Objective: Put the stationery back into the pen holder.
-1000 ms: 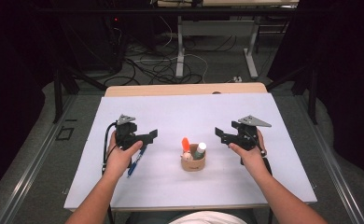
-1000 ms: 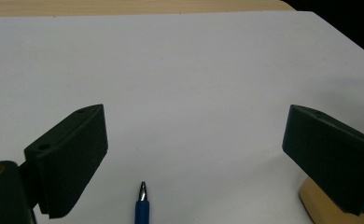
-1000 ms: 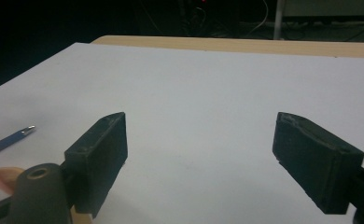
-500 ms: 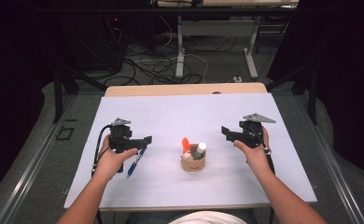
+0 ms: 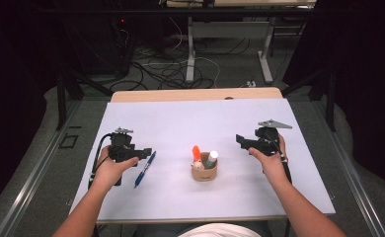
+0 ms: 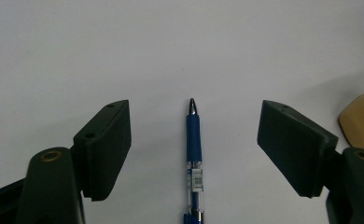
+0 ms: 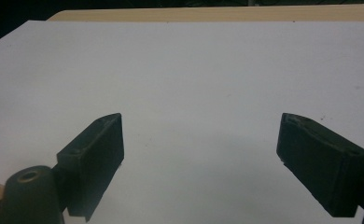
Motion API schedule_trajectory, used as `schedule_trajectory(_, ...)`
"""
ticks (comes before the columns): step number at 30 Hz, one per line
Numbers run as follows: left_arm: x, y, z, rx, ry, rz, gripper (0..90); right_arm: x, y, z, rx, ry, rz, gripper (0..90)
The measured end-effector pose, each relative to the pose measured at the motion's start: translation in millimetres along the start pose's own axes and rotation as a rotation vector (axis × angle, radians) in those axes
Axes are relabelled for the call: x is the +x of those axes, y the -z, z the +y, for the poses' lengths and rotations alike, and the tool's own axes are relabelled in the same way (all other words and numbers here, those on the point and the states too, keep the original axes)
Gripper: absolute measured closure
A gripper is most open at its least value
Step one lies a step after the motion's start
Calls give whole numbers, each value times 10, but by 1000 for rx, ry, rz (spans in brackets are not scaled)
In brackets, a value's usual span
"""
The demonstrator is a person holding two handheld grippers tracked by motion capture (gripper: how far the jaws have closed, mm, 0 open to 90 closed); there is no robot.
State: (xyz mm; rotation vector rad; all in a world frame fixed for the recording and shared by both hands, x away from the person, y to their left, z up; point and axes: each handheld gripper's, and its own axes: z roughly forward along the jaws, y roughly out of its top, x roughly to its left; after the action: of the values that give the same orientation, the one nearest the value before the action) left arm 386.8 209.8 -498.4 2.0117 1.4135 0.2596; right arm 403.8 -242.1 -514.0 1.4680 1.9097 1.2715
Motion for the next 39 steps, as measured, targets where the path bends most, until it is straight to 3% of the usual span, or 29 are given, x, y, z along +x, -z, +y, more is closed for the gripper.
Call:
schedule_trajectory(5, -4, -107, 13, 44, 4, 12, 340, -9, 4, 3, 8, -1, -5, 145)
schedule_trajectory(8, -8, -147, 5, 84, 24, -8, 368, -14, 7, 5, 7, -8, -6, 145)
schedule_trajectory(11, -10, -154, -20, 138, 20, -13, 397, -27, 16, 9, 7, -7, -4, 145)
schedule_trajectory(19, -12, -140, -146, 207, 25, -16, 543, -35, 24, 16, 7, -34, -1, 147)
schedule_trajectory(29, 3, -214, -217, 270, 54, -29, 631, -46, 22, 13, 11, -41, 7, 148)
schedule_trajectory(39, -31, -278, -211, 317, 49, -15, 697, -50, 25, 13, 9, -42, 12, 151)
